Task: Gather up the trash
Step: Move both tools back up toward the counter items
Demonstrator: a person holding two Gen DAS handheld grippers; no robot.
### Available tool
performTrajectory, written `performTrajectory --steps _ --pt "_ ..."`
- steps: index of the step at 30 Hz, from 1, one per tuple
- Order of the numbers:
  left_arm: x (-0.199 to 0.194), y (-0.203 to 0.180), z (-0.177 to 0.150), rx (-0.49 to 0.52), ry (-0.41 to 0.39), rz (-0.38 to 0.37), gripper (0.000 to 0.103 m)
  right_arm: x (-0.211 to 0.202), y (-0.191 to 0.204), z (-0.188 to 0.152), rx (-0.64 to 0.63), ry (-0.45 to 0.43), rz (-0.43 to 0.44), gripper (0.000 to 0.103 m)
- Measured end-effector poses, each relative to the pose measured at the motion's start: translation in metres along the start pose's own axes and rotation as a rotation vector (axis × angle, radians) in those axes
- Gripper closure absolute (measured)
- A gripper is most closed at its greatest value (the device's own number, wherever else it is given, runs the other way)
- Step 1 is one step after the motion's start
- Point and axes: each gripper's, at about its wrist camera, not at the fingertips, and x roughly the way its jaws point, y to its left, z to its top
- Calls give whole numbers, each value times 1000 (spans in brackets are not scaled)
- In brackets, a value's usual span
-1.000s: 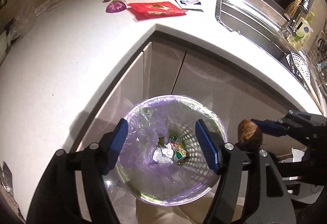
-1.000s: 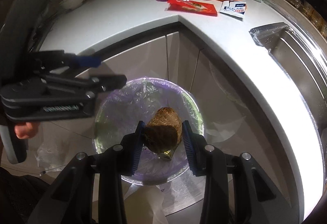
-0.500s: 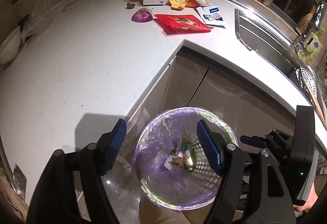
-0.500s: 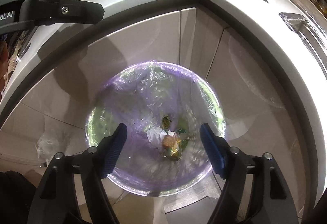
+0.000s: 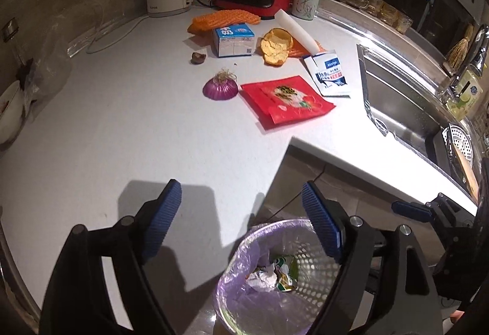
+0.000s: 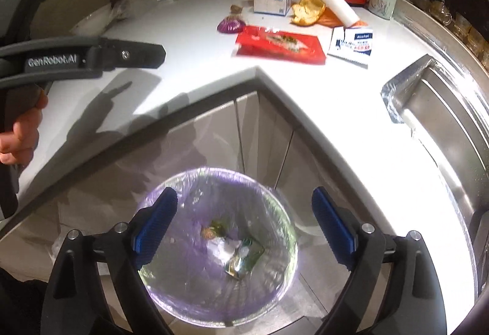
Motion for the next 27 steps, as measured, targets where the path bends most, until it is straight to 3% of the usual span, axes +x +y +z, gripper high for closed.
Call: performTrajectory --steps 7,18,23,27 --pt "22 22 49 23 -8 -11 24 16 -19 68 36 -52 -31 13" --pt "49 62 113 16 -38 -30 16 86 -36 195 88 -88 -46 12" --pt "70 82 157 1 -51 -50 12 113 -41 227 105 -96 -62 12" --pt "100 88 199 4 -32 -109 12 126 -43 233 110 -86 -84 12"
